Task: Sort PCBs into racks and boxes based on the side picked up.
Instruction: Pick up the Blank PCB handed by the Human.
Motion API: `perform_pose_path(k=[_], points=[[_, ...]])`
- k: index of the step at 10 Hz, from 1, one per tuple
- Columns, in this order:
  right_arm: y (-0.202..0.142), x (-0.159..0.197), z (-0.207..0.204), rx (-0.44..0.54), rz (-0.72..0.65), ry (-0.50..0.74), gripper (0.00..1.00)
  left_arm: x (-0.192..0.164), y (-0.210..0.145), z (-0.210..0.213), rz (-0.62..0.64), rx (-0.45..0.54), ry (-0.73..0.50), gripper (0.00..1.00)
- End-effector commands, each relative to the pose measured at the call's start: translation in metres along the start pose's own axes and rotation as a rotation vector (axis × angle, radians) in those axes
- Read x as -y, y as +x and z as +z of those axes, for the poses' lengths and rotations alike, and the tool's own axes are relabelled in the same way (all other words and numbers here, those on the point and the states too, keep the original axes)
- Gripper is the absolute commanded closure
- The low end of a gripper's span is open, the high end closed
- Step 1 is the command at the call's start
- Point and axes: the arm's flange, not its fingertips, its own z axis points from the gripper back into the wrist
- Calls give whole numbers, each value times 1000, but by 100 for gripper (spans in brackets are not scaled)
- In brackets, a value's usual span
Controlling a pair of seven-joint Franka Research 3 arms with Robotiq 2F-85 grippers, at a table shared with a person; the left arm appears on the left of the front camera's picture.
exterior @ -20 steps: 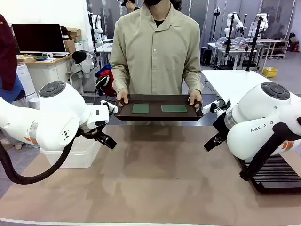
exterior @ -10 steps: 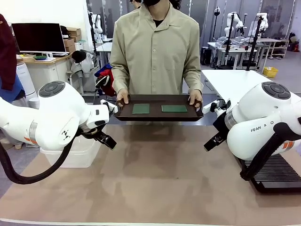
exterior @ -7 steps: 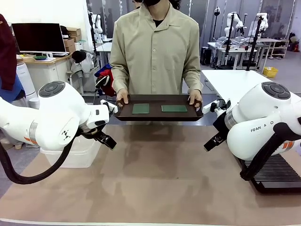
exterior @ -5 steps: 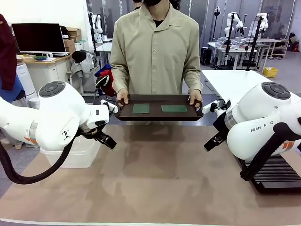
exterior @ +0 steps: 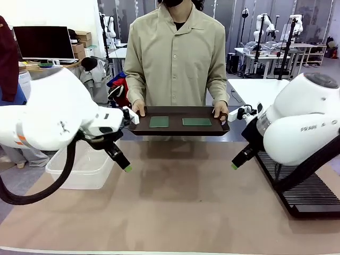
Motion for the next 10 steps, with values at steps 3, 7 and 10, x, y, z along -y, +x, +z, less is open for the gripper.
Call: perform_pose_path(k=[3,7,10], points=[[2,17,76,28,104,222,0,-21,-4,64,-102,123,-162,0],[4,54,146,86,109,288,0,-50,3,132,-175,177,-63,0],[-3,83,172,147,58,226,0,-57,6,149,-204,191,-43,0]])
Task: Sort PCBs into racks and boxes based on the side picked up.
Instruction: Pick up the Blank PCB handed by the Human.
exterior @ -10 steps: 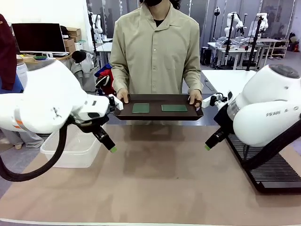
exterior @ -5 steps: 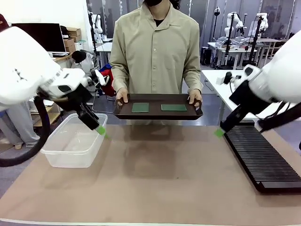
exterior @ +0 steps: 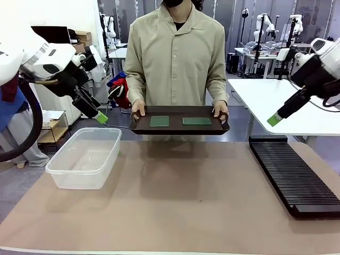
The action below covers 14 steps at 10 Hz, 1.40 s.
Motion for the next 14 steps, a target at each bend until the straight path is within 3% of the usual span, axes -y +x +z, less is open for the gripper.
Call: perform_pose_path(k=[1,5,8,14], points=[[3,-9,-10,-15,19,22,0,1,-2,-3,11,-2,-4,0],[2,-7,-5,-17,15,-6,0,1,1,-1,0,-7,5,0],[8,27,23,4,139,-1,0,-23,1,31,-79,78,-156,0],[7,41,73,41,160,-123,0,-24,12,55,-159,48,-82,0]])
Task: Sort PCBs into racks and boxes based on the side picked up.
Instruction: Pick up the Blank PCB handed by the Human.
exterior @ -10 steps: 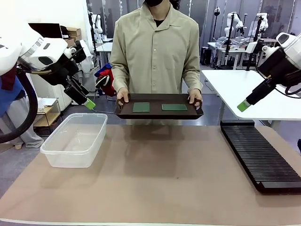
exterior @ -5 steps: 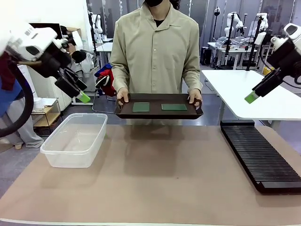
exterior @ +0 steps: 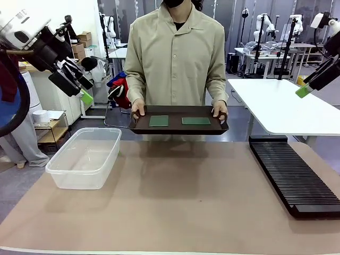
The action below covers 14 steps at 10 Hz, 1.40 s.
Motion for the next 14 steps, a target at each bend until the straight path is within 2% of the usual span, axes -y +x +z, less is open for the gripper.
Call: perform_pose_path(k=[1,3,4,7,8,11,14], points=[[-1,-3,-1,-8,11,-24,0,-1,-4,-4,-17,11,18,0],[-1,0,1,25,-11,-51,0,-1,-4,-4,7,27,92,0],[0,0,3,3,-1,-9,0,-1,1,0,-1,-7,22,0],[0,1,4,8,-3,-17,0,-1,1,0,-1,-7,22,0],[1,1,8,33,-13,-4,0,-1,3,0,0,-11,40,0],[4,-3,20,103,-30,-20,0,0,6,13,77,52,-29,0],[6,-3,31,119,-39,-33,0,2,7,17,92,49,-6,0]])
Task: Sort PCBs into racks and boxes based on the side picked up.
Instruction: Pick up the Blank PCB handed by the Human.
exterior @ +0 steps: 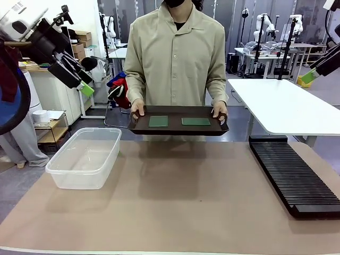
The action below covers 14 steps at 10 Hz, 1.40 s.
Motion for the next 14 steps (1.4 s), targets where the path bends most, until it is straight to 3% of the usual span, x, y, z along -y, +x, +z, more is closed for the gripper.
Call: perform_pose_path(k=[1,3,14], points=[[0,4,1,31,-31,-6,0,2,-2,3,17,9,-4,0],[1,8,2,44,-48,-19,0,3,-5,5,30,9,52,0],[-1,5,5,16,-16,-15,0,-1,-3,8,14,4,31,0]])
